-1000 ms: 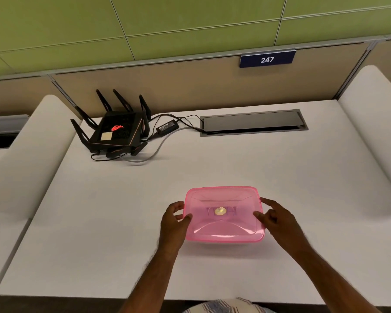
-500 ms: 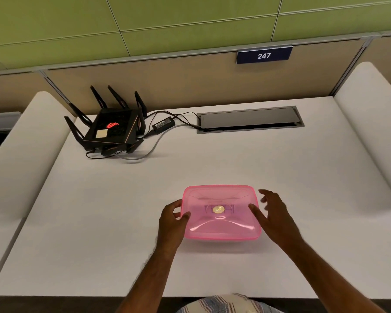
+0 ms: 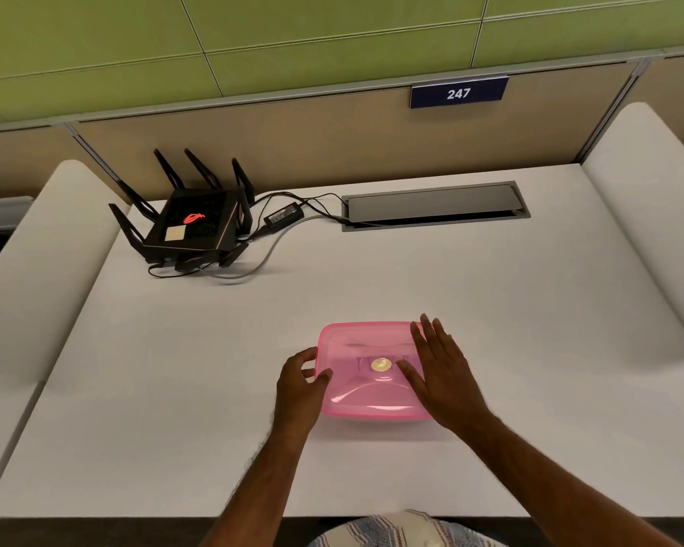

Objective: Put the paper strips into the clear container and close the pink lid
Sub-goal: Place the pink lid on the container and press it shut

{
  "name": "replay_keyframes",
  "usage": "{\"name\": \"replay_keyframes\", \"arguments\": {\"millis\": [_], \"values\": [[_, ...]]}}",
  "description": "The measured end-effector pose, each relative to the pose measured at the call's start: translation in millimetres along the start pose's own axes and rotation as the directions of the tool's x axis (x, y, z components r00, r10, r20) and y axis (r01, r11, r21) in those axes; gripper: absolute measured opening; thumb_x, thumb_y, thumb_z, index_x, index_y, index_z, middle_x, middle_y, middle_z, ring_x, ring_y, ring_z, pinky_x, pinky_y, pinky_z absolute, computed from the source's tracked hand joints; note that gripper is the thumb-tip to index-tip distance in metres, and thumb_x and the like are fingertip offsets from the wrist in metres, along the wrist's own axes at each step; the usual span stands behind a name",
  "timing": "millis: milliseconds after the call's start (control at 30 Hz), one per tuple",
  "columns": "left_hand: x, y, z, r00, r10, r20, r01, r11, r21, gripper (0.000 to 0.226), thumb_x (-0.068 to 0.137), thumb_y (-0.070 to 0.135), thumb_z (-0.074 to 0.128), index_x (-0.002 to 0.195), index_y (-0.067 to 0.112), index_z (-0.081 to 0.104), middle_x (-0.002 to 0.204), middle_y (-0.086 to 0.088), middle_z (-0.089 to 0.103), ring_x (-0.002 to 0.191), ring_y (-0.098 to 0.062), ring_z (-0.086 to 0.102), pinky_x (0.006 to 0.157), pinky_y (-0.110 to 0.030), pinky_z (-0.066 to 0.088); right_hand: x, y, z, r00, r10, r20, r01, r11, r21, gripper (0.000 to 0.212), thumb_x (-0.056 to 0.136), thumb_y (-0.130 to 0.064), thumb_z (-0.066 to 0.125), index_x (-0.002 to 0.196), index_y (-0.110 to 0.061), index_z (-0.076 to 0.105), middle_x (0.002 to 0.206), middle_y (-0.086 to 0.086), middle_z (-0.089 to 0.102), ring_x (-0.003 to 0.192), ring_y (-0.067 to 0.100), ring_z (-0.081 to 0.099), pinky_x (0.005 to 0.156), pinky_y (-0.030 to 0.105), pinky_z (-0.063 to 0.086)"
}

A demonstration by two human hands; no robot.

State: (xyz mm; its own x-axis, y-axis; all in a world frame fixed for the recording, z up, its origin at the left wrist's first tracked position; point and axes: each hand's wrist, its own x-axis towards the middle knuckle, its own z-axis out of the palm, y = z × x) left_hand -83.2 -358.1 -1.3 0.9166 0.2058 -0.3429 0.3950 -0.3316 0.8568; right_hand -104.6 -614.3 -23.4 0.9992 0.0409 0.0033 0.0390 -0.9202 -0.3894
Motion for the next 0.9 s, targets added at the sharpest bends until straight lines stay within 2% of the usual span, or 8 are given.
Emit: {"name": "replay_keyframes", "arguments": {"millis": [167, 300, 400, 467, 533, 633, 800, 900], "values": [[-1, -2, 0, 1.000, 0.006, 0.005, -0.006, 1.000, -0.001, 0.039, 0.084, 0.012, 0.073, 0.118, 0.030, 0.063, 0.120, 0.012, 0.064, 0.100, -0.006, 0.065, 0.067, -0.017, 0.050, -3, 4, 7, 1.000, -0.023, -0.010, 0.023, 1.000, -0.003, 0.074, 0.103, -0.058, 0.028, 0.162, -0.016, 0.011, 0.170, 0.002, 0.001, 0.157, 0.018, -0.003, 0.124, 0.045, 0.023], [2, -6, 1, 1.000, 0.009, 0.011, -0.009, 1.000, 0.012, 0.039, 0.084, 0.013, 0.073, 0.117, 0.031, 0.060, 0.117, 0.016, 0.064, 0.099, -0.005, 0.065, 0.065, -0.013, 0.049, -2, 7, 11, 1.000, -0.022, -0.006, 0.022, 1.000, 0.000, 0.073, 0.104, -0.056, 0.029, 0.162, -0.017, 0.009, 0.171, 0.001, 0.000, 0.157, 0.018, -0.004, 0.124, 0.046, 0.023], [5, -8, 7, 0.998, -0.046, -0.031, 0.046, 0.999, 0.024, 0.031, 0.089, 0.021, 0.068, 0.117, 0.026, 0.057, 0.115, 0.010, 0.064, 0.097, -0.010, 0.064, 0.070, -0.021, 0.050, -3, 7, 12, 1.000, -0.013, -0.003, 0.013, 1.000, -0.010, 0.075, 0.103, -0.058, 0.028, 0.162, -0.019, 0.006, 0.171, -0.001, -0.003, 0.157, 0.017, -0.006, 0.125, 0.046, 0.020], [10, -7, 14, 0.993, -0.101, -0.066, 0.107, 0.990, 0.087, 0.022, 0.095, 0.036, 0.060, 0.111, 0.020, 0.058, 0.112, 0.001, 0.063, 0.096, -0.016, 0.062, 0.079, -0.032, 0.051, -3, 6, 12, 1.000, -0.007, 0.000, 0.007, 1.000, -0.014, 0.075, 0.103, -0.059, 0.029, 0.162, -0.019, 0.005, 0.171, -0.001, -0.004, 0.157, 0.016, -0.006, 0.125, 0.045, 0.019], [13, -6, 19, 0.987, -0.135, -0.085, 0.148, 0.975, 0.165, 0.035, 0.098, 0.052, 0.046, 0.100, 0.019, 0.055, 0.104, -0.003, 0.062, 0.093, -0.022, 0.060, 0.081, -0.039, 0.051, -3, 6, 12, 1.000, -0.002, -0.008, 0.002, 1.000, -0.013, 0.075, 0.102, -0.059, 0.029, 0.162, -0.020, 0.006, 0.171, -0.002, -0.002, 0.157, 0.016, -0.005, 0.126, 0.044, 0.017], [14, -6, 23, 0.979, -0.175, -0.106, 0.196, 0.951, 0.240, 0.051, 0.096, 0.069, 0.029, 0.091, 0.021, 0.048, 0.091, 0.000, 0.060, 0.082, -0.020, 0.059, 0.071, -0.036, 0.046, -1, 3, 14, 1.000, 0.019, -0.022, -0.019, 1.000, -0.007, 0.075, 0.102, -0.060, 0.027, 0.162, -0.019, 0.009, 0.171, -0.001, 0.000, 0.157, 0.017, -0.003, 0.126, 0.045, 0.014], [21, -7, 24, 0.972, -0.192, -0.136, 0.225, 0.926, 0.303, 0.070, 0.089, 0.080, 0.016, 0.091, 0.020, 0.052, 0.089, 0.000, 0.060, 0.084, -0.026, 0.059, 0.073, -0.037, 0.044, 11, -1, 17, 0.999, 0.030, -0.022, -0.031, 0.999, -0.019, 0.075, 0.102, -0.060, 0.026, 0.162, -0.018, 0.009, 0.170, 0.001, 0.001, 0.157, 0.019, -0.002, 0.126, 0.047, 0.013], [26, -5, 24, 0.973, -0.167, -0.159, 0.213, 0.915, 0.342, 0.071, 0.087, 0.082, 0.013, 0.091, 0.023, 0.053, 0.085, 0.002, 0.055, 0.085, -0.030, 0.056, 0.074, -0.037, 0.042, 19, -1, 19, 1.000, 0.025, -0.018, -0.025, 0.999, -0.019, 0.075, 0.103, -0.059, 0.029, 0.162, -0.018, 0.009, 0.170, 0.000, 0.001, 0.157, 0.018, -0.003, 0.126, 0.047, 0.012]]}}
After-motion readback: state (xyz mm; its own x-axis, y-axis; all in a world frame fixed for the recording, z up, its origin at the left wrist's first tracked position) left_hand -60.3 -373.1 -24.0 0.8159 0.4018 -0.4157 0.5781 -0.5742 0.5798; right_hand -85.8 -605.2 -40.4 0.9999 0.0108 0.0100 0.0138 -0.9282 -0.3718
